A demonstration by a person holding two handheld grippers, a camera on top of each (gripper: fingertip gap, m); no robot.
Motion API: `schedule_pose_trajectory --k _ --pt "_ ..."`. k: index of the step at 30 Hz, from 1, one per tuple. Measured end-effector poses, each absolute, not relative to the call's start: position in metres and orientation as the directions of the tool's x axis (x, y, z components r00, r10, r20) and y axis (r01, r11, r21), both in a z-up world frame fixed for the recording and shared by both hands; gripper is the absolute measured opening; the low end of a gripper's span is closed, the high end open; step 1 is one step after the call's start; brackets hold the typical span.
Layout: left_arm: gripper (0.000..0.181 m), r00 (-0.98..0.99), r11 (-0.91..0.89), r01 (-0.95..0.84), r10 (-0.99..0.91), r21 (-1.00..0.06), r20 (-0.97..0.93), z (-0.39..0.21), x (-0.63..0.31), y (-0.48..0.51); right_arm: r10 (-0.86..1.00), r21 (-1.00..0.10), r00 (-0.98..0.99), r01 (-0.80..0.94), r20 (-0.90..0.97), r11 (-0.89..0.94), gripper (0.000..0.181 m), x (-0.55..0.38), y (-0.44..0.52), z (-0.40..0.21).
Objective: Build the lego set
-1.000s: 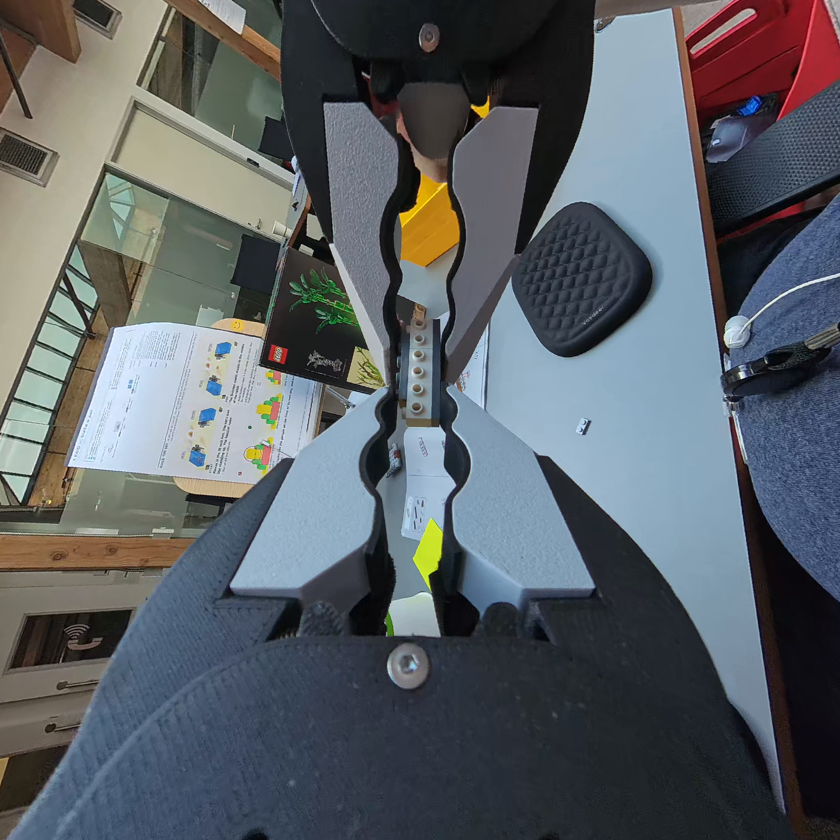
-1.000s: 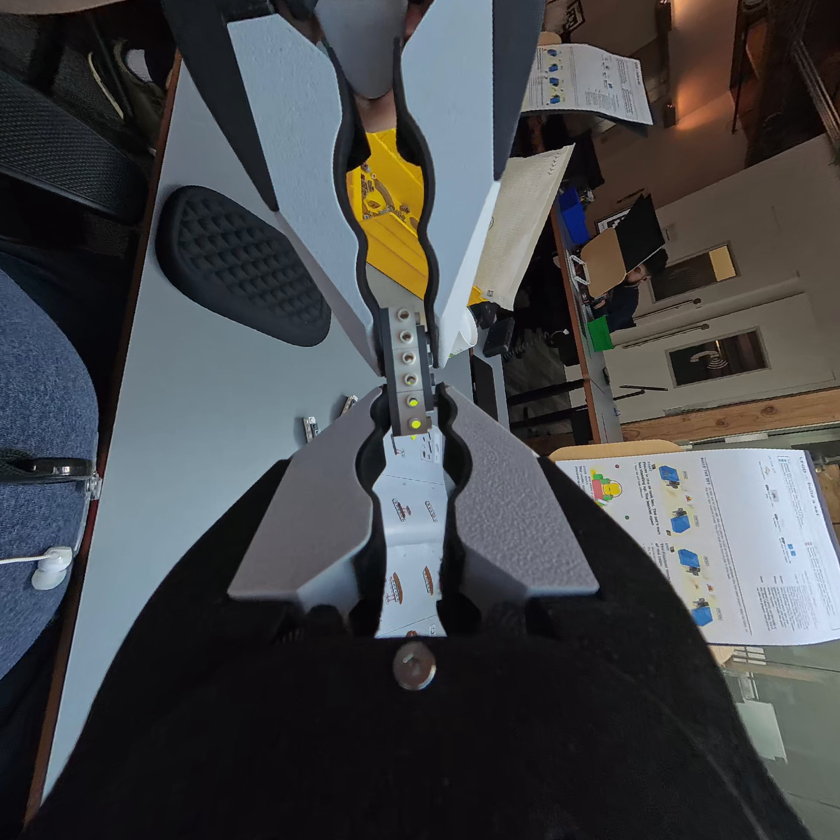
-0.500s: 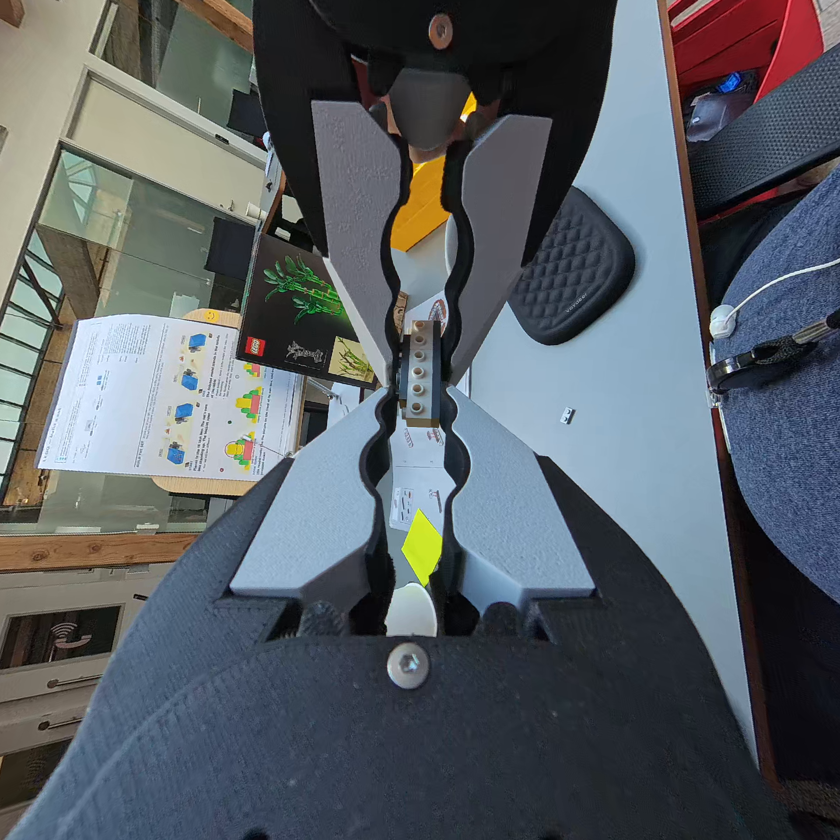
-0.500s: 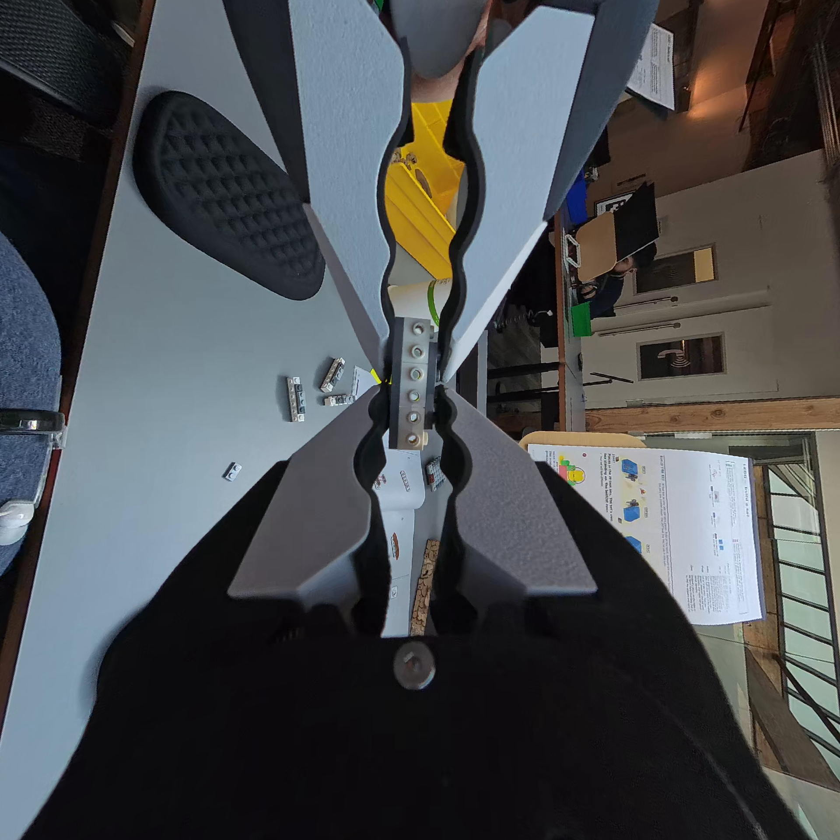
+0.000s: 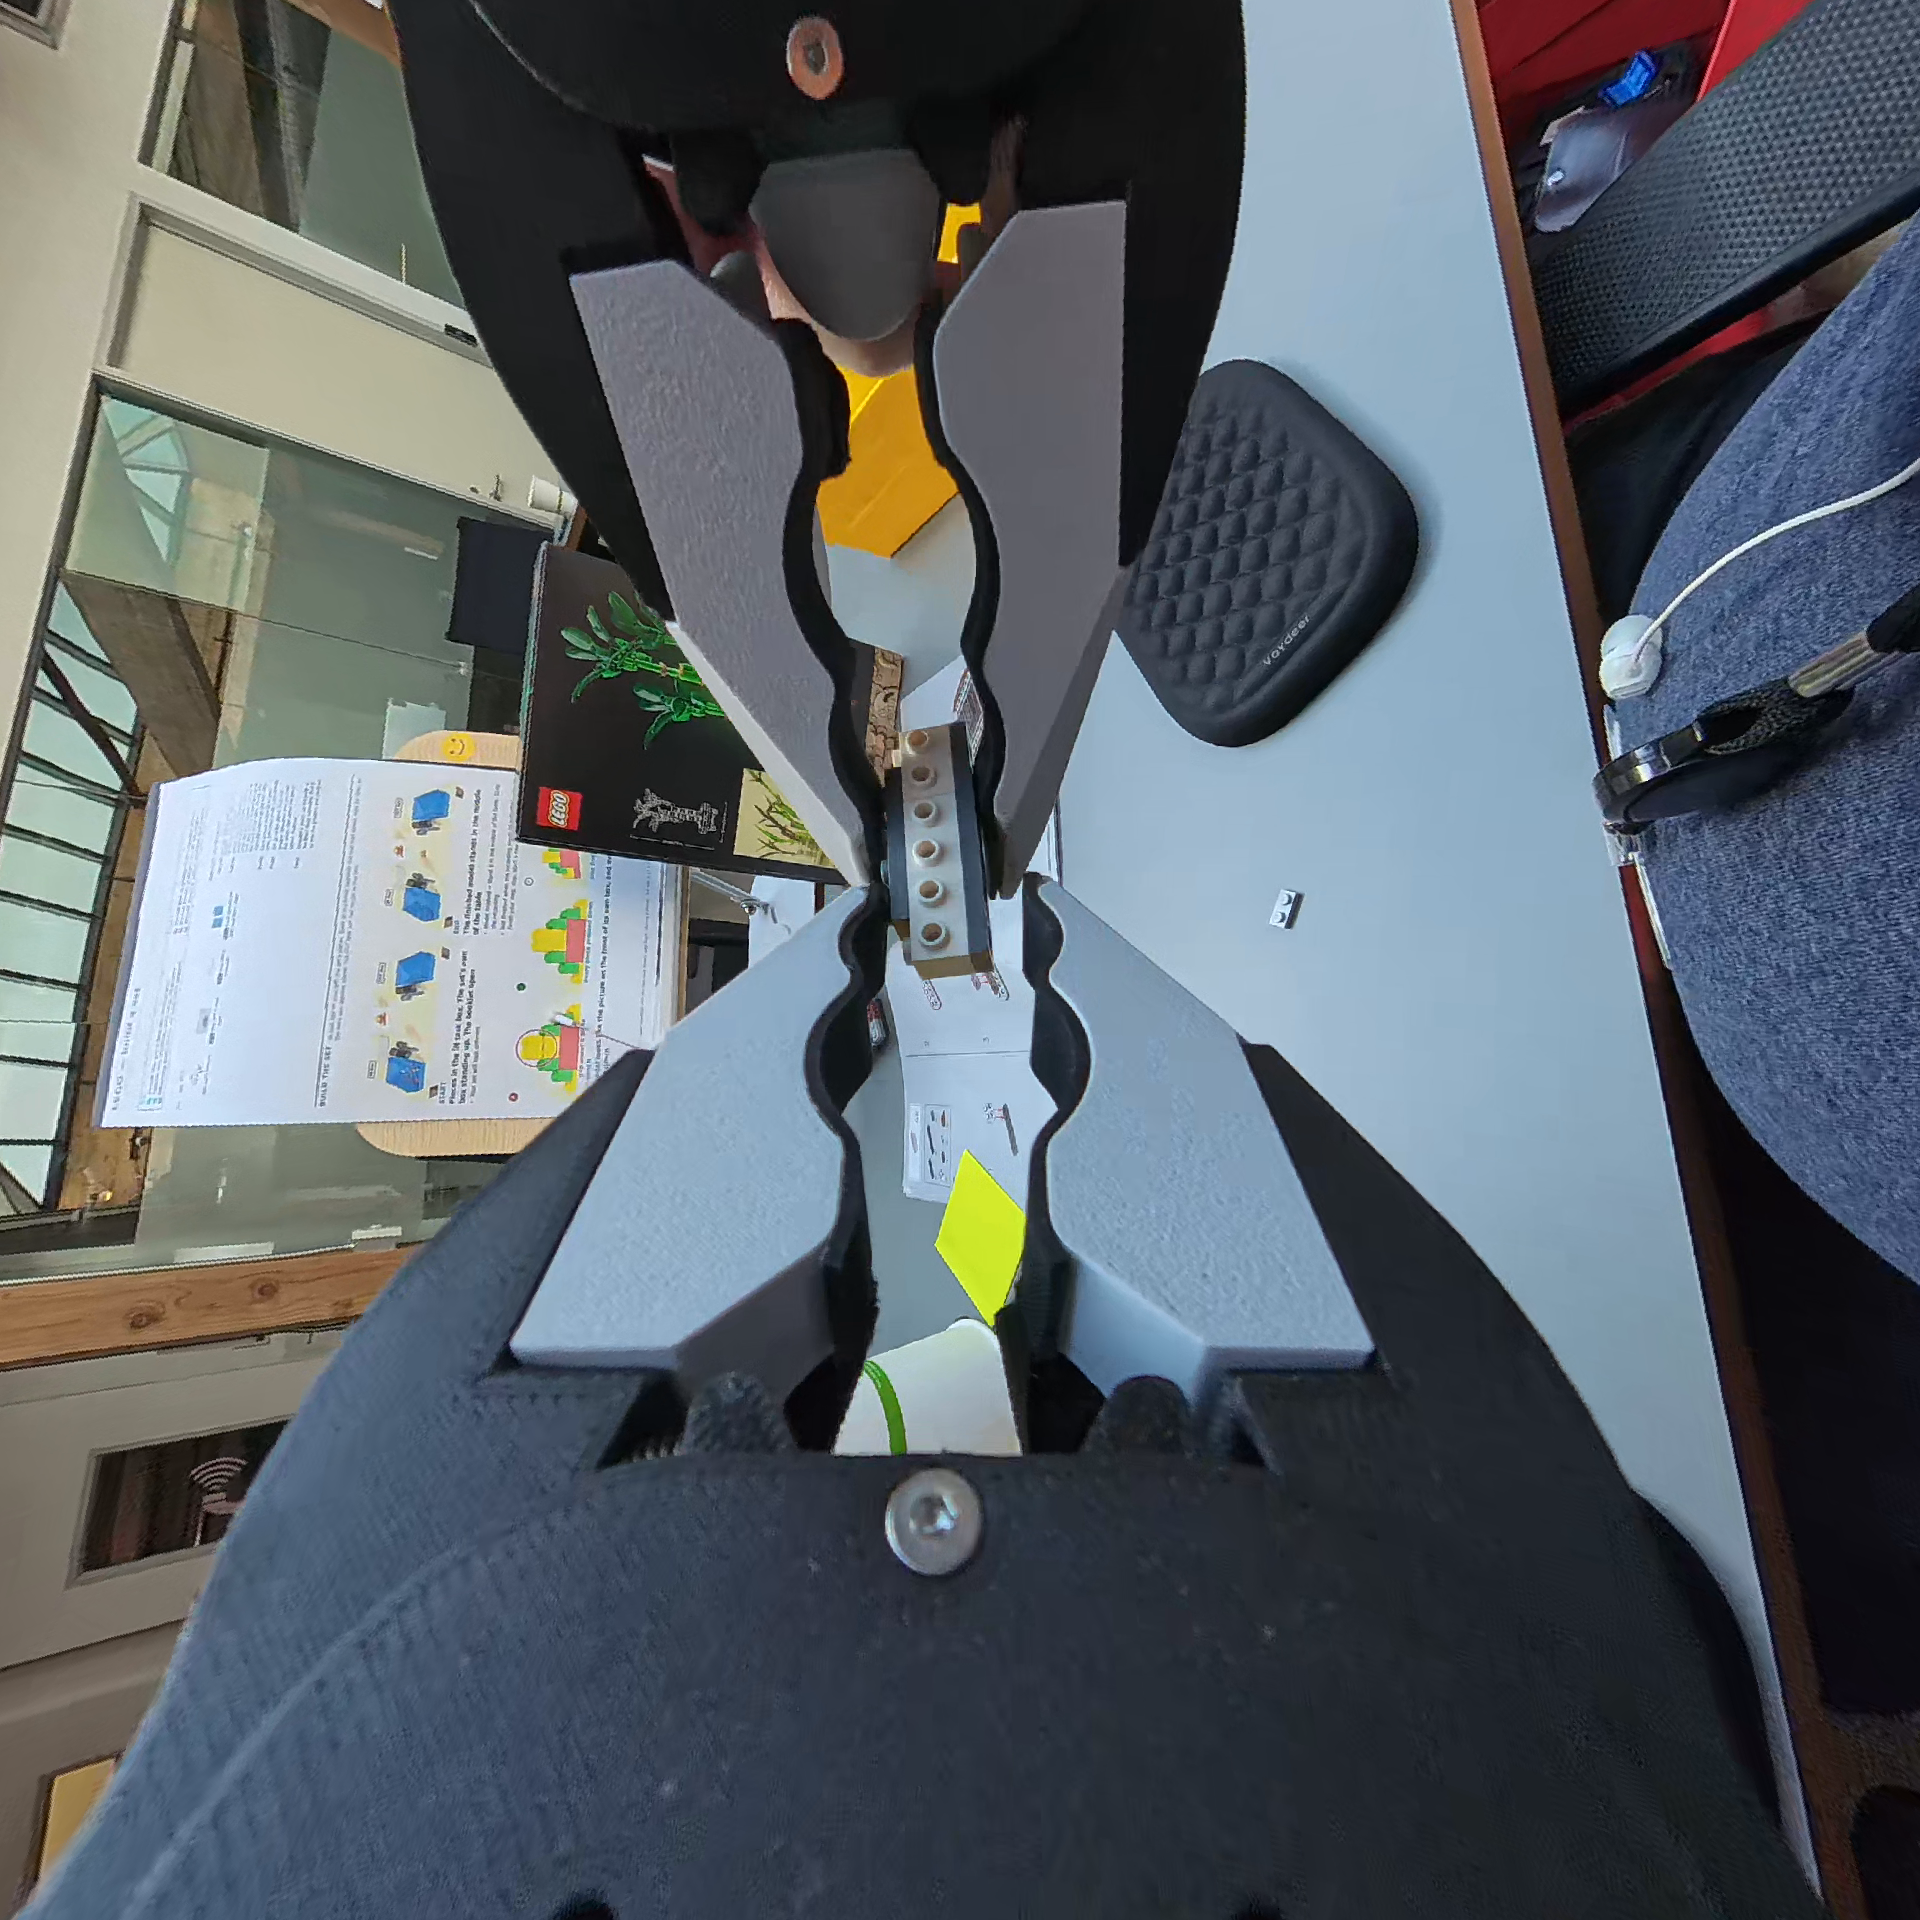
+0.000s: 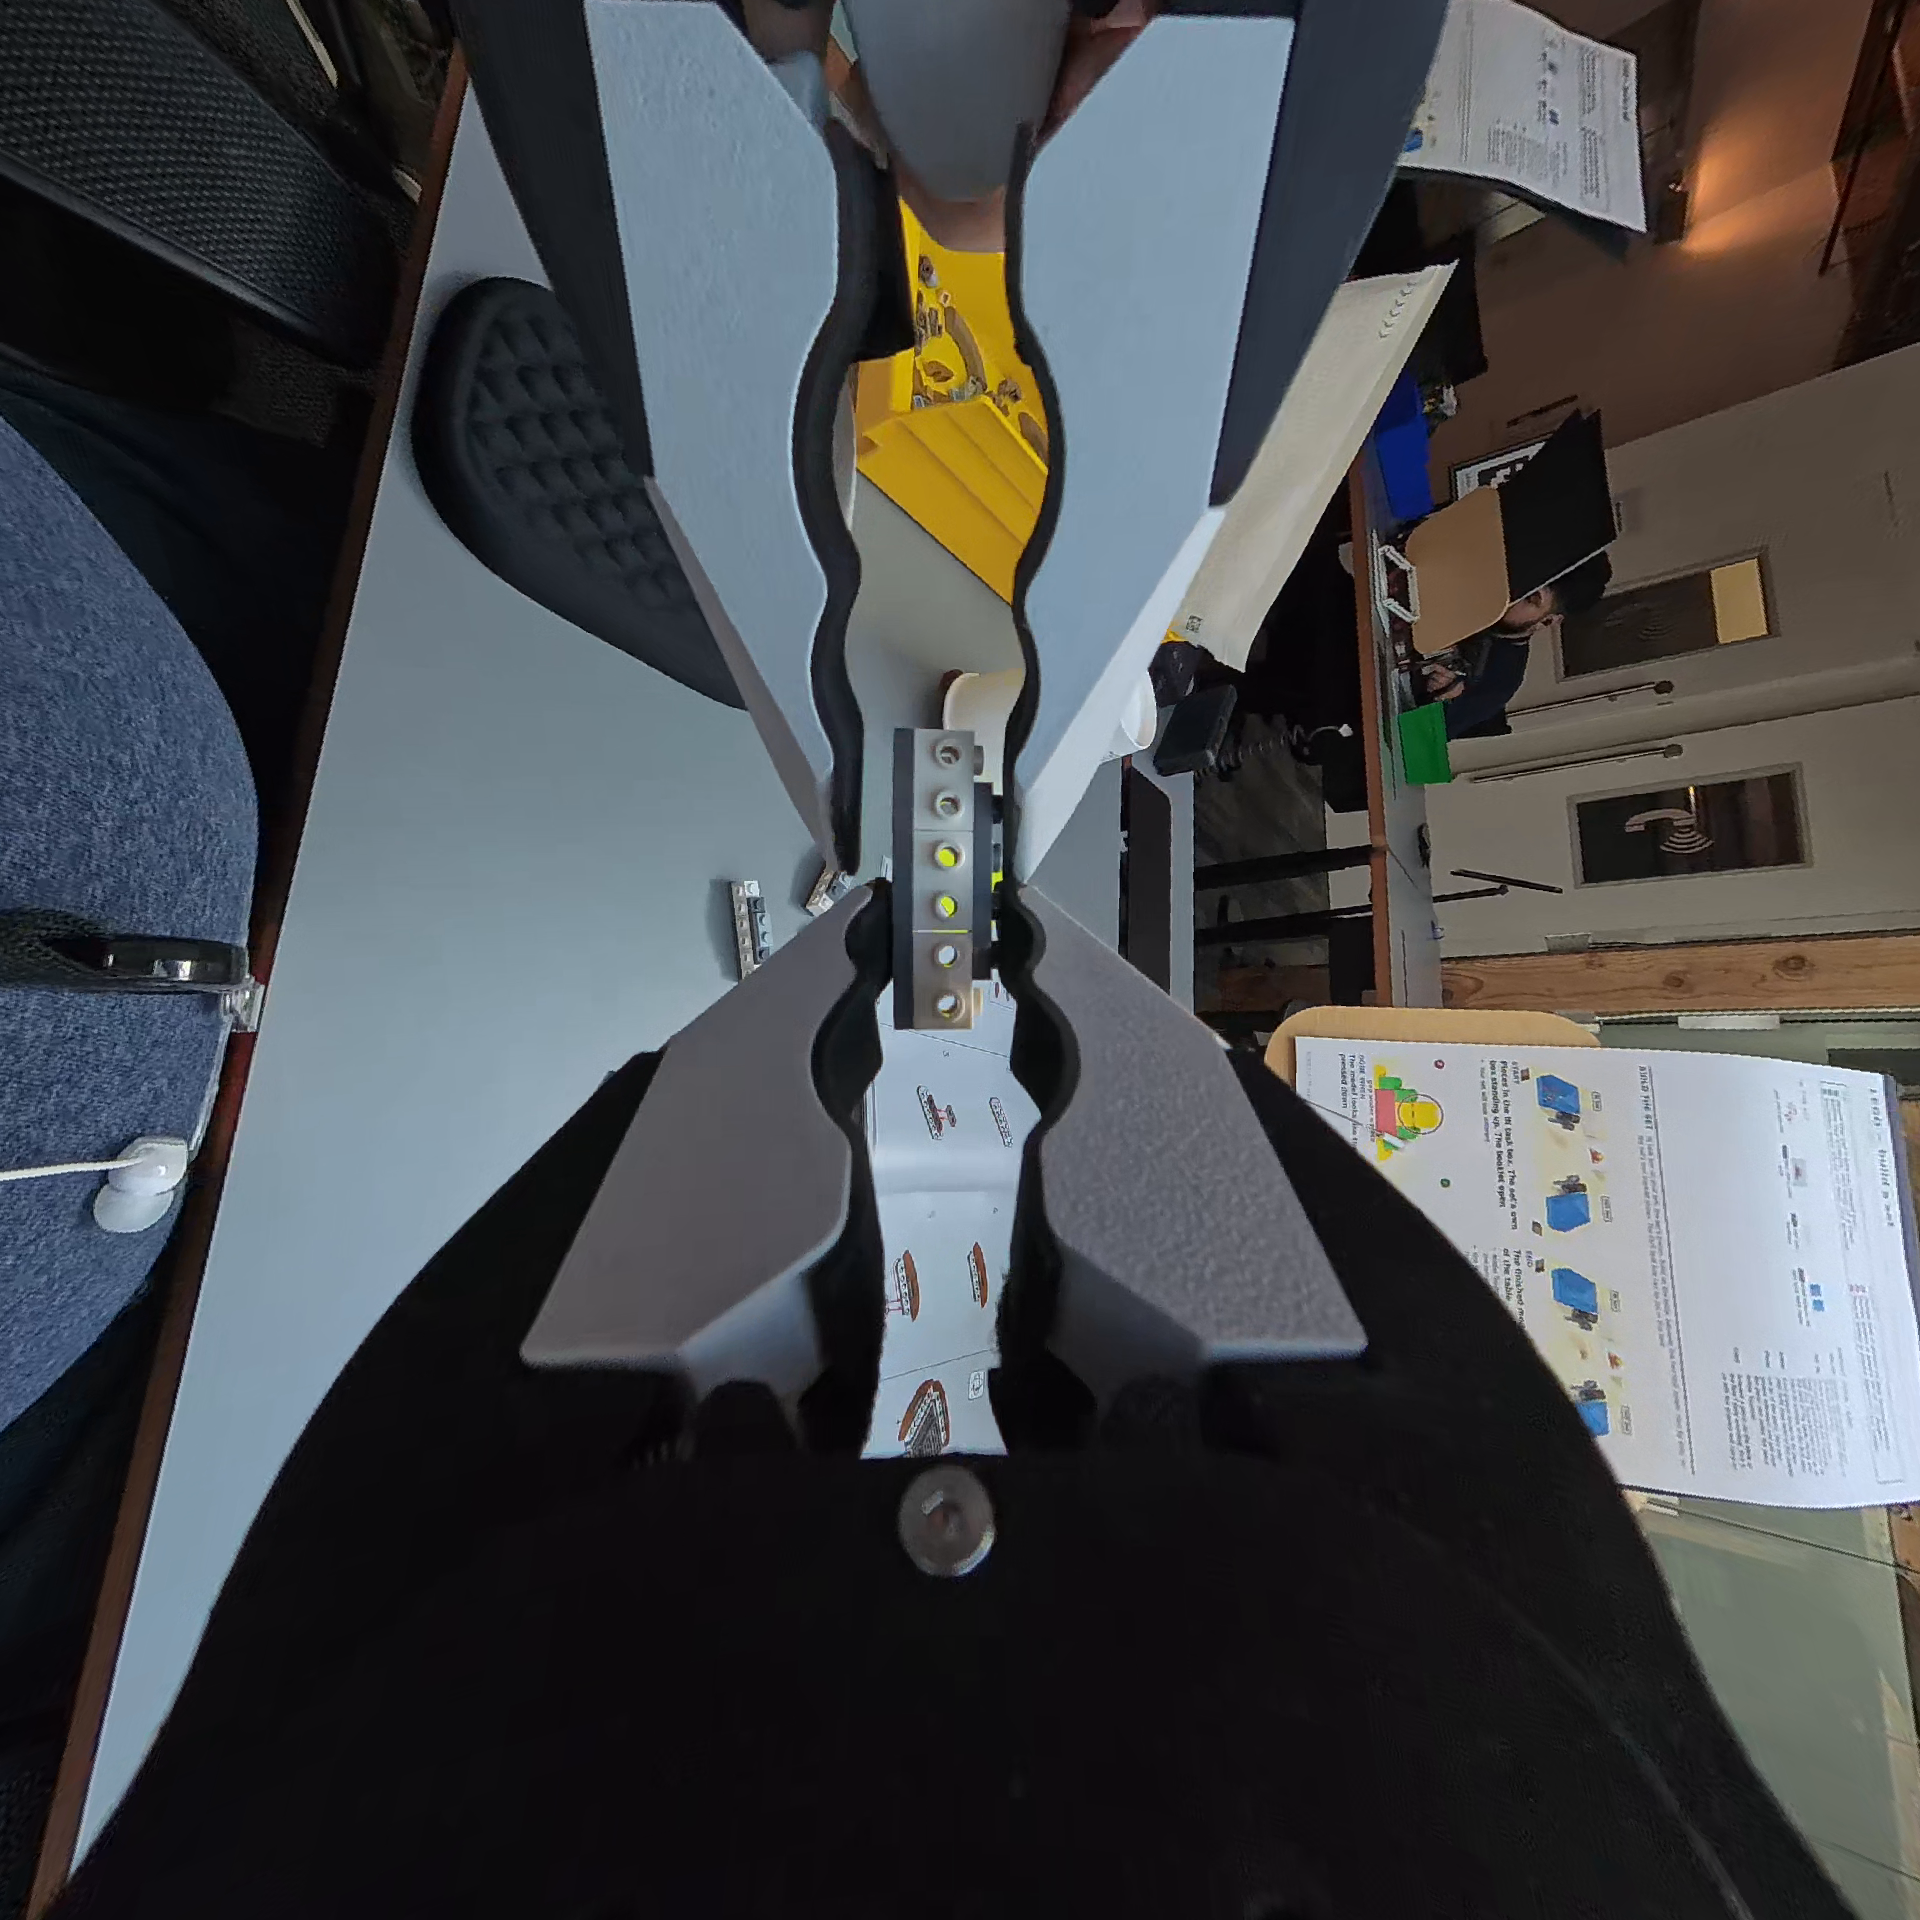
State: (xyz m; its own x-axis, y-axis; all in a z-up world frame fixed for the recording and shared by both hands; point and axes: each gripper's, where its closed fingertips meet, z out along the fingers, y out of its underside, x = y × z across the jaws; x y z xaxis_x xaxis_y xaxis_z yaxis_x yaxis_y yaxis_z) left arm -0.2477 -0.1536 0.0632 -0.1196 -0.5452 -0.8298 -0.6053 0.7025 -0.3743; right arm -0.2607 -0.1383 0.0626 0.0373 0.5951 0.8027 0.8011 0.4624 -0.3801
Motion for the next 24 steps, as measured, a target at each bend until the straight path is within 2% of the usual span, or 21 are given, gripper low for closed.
schedule_pose_trajectory --k 3,8,15,21,24 --pt "0.017 -0.116 0.686 -0.629 -0.546 -0.364 -0.829 0.061 -0.249 -0.150 0.602 -0.395 0.044 0.792 0.797 0.465 0.018 -0.262 -0.139 0.060" --pt "0.017 -0.078 0.681 -0.618 -0.551 -0.393 -0.831 0.067 -0.250 -0.149 0.620 -0.479 0.105 0.737 0.778 0.476 0.019 -0.261 -0.139 0.067" --pt "0.017 -0.065 0.684 -0.609 -0.546 -0.400 -0.835 0.070 -0.249 -0.150 0.573 -0.431 0.098 0.762 0.814 0.484 0.017 -0.258 -0.137 0.069" --pt "0.016 -0.013 0.680 -0.572 -0.567 -0.458 -0.824 0.078 -0.249 -0.152 0.550 -0.453 0.142 0.749 0.823 0.484 0.017 -0.256 -0.137 0.078" --pt "0.017 -0.003 0.668 -0.590 -0.563 -0.453 -0.827 0.078 -0.253 -0.147 0.541 -0.449 0.153 0.758 0.827 0.473 0.017 -0.254 -0.134 0.080"
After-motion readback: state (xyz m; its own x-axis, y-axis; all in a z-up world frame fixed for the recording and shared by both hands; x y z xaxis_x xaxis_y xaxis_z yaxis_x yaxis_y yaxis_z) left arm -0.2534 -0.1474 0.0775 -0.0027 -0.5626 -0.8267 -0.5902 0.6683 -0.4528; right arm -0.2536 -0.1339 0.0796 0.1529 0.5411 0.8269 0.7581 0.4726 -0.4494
